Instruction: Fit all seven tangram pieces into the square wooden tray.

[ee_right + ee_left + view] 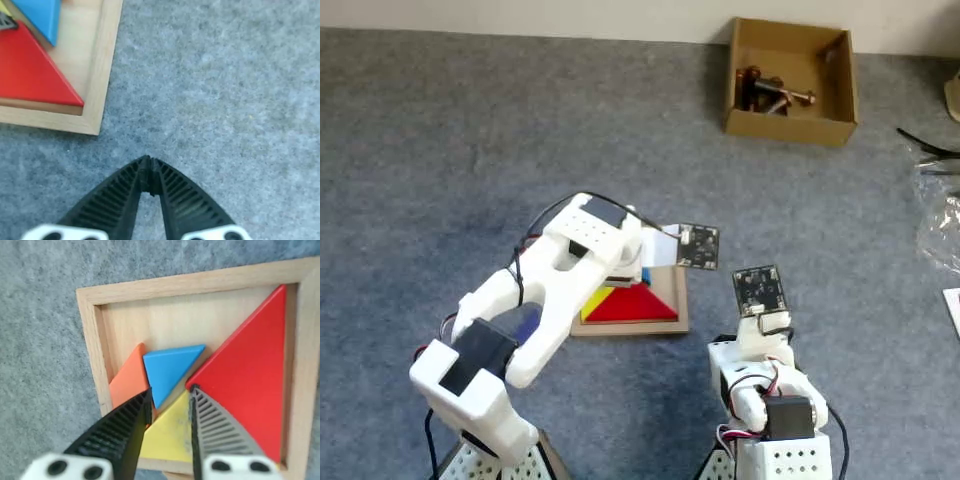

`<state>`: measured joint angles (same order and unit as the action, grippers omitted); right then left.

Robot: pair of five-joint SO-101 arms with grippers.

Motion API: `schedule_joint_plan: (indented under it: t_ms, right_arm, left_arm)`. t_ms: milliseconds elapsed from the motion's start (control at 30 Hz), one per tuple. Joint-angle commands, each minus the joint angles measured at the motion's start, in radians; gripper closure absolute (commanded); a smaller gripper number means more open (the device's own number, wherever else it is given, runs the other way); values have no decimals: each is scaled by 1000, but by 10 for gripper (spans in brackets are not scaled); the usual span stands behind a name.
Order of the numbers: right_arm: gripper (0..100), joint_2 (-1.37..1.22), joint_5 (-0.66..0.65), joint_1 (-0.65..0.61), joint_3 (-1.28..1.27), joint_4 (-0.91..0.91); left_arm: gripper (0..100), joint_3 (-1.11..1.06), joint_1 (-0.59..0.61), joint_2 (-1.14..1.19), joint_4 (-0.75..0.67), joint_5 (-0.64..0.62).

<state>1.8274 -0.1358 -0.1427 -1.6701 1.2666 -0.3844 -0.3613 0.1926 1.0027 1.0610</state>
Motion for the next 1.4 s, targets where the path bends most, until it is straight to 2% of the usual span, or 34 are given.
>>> schedule_joint_plan:
  t_ms: [0, 167, 367, 500, 600, 733, 867, 967, 1233, 1367]
  right_arm:
    - [993, 8, 8, -10, -117, -18]
    - [993, 8, 8, -10, -117, -18]
    - [993, 8, 8, -10, -117, -18]
    - [993, 8, 8, -10, -117, -18]
    - [993, 8, 8, -10, -117, -18]
    - [993, 8, 8, -10, -117, -18]
    - [993, 8, 8, -10, -117, -18]
    - [993, 8, 8, -10, -117, -18]
    - [993, 8, 8, -10, -117, -18]
    - [993, 8, 8, -10, -117, -18]
  left_arm:
    - [888, -22, 16, 5, 68, 2]
    - [968, -22, -15, 5, 160, 2]
    - [972, -7, -73, -5, 218, 0]
    - [972, 58, -64, -5, 230, -2]
    - [972, 125, -68, -5, 292, -3]
    - [973, 286, -71, -5, 427, -114]
    - [974, 429, -71, -5, 477, -186]
    - [973, 461, -68, 5, 446, -278]
    - [972, 358, -77, 7, 256, -657]
    - [972, 311, -88, 7, 238, -810]
